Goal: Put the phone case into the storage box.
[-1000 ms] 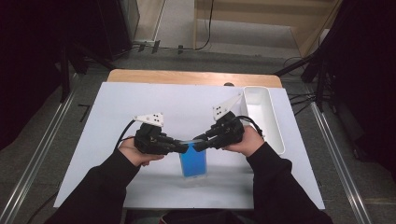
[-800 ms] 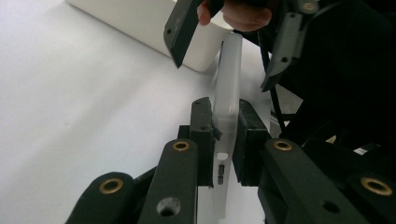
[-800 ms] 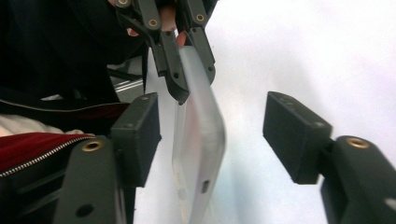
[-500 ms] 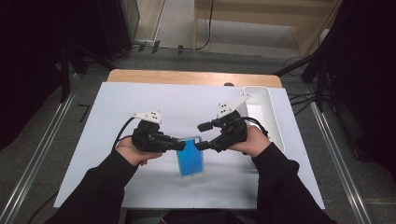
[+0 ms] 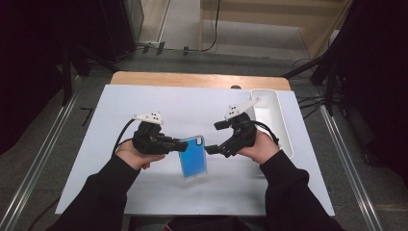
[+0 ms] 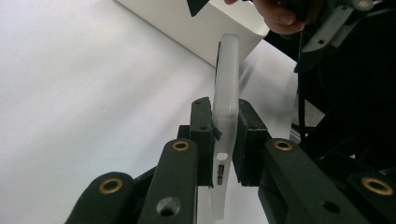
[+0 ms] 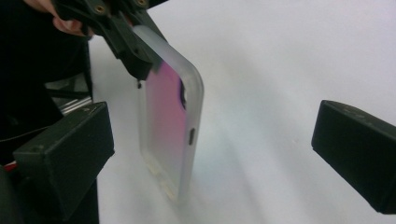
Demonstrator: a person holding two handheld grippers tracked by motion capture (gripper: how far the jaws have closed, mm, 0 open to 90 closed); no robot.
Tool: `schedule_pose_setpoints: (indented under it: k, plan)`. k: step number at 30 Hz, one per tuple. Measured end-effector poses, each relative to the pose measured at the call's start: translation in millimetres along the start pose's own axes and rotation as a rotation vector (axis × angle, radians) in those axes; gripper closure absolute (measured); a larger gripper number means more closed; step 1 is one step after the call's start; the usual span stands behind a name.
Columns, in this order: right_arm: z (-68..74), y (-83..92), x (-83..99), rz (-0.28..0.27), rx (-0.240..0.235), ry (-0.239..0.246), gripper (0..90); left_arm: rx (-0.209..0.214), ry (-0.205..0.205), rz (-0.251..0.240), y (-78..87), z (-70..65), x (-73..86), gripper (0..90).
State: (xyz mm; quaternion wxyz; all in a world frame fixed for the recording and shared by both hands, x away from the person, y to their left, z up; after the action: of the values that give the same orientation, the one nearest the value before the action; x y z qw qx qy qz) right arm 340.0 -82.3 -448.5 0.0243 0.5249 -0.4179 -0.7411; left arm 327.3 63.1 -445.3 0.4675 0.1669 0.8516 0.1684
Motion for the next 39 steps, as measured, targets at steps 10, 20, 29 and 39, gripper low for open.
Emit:
schedule_pose_setpoints:
  k: [10, 20, 29, 39]
  plan:
    - [-8.8, 1.6, 4.9, -0.019, 0.114, -0.059, 0.0, -0.051, 0.021, -0.009, 5.6, 4.3, -0.8, 79.5]
    - [-4.9, -0.9, 9.6, -0.037, 0.189, -0.102, 0.0, -0.104, 0.044, -0.050, 12.0, 8.8, -3.7, 79.5]
    - [-4.5, -9.7, 19.0, -0.046, 0.265, -0.128, 0.0, -0.150, 0.079, -0.089, 18.0, 17.3, -3.9, 79.5]
    - [1.7, -19.1, 28.7, -0.045, 0.312, -0.155, 0.0, -0.202, 0.106, -0.121, 21.1, 24.2, -3.7, 79.5]
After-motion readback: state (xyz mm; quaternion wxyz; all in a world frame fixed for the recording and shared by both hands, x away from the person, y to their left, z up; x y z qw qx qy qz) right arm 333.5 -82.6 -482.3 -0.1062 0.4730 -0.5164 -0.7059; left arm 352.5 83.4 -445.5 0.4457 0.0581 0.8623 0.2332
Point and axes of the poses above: each handheld gripper's, and its own axes: y roughly backward along the jaws, x roughly out of its underside, z roughly to its left, the point moved 9 cm from there along -y, roughly forward along the jaws, and after that the axes turned 15 degrees about x, right-handed, at the moved point
